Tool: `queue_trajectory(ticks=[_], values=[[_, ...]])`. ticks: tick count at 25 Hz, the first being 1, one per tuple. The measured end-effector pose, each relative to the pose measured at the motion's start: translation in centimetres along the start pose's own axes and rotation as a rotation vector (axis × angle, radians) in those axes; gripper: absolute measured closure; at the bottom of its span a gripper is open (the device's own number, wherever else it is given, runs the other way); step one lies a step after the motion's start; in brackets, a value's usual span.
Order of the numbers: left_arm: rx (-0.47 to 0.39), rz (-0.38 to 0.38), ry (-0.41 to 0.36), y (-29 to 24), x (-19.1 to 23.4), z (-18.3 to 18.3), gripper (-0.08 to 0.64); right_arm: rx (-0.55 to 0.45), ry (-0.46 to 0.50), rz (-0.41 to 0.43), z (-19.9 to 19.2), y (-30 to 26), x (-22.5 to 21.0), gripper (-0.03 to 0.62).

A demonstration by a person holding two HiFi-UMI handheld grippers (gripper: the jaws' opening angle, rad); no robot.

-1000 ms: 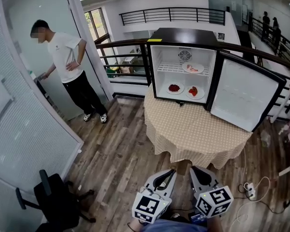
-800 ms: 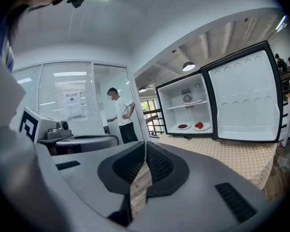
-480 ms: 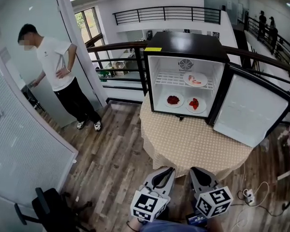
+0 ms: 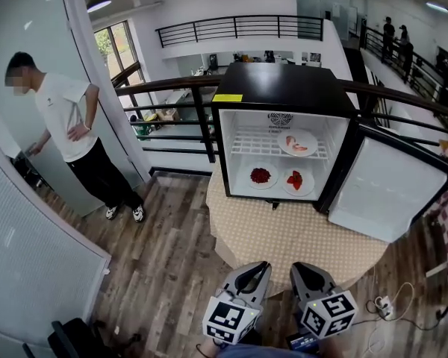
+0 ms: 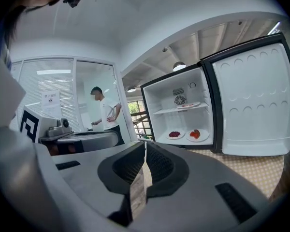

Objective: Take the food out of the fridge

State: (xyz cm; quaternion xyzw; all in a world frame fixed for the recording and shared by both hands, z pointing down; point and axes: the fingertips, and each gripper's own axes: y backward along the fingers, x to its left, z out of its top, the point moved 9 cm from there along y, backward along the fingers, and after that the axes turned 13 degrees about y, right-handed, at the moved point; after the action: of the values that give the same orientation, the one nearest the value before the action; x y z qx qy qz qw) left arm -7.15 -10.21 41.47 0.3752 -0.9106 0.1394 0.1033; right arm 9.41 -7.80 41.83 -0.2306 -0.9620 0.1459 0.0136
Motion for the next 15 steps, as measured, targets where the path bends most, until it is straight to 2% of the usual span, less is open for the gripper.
queue_trajectory(ticks=[8,15], values=[[0.017,-0.042,-0.047,-2.0,4.3,1.7,0.532,-0.001,-0.01,-0.047,1.4,-4.5,0.1,0.568],[0.025,-0.074,-0.032,-2.3,7.0,2.0,0.532,0.008,-0.03,-0.094,1.3,-6.4,0.2,0.568]])
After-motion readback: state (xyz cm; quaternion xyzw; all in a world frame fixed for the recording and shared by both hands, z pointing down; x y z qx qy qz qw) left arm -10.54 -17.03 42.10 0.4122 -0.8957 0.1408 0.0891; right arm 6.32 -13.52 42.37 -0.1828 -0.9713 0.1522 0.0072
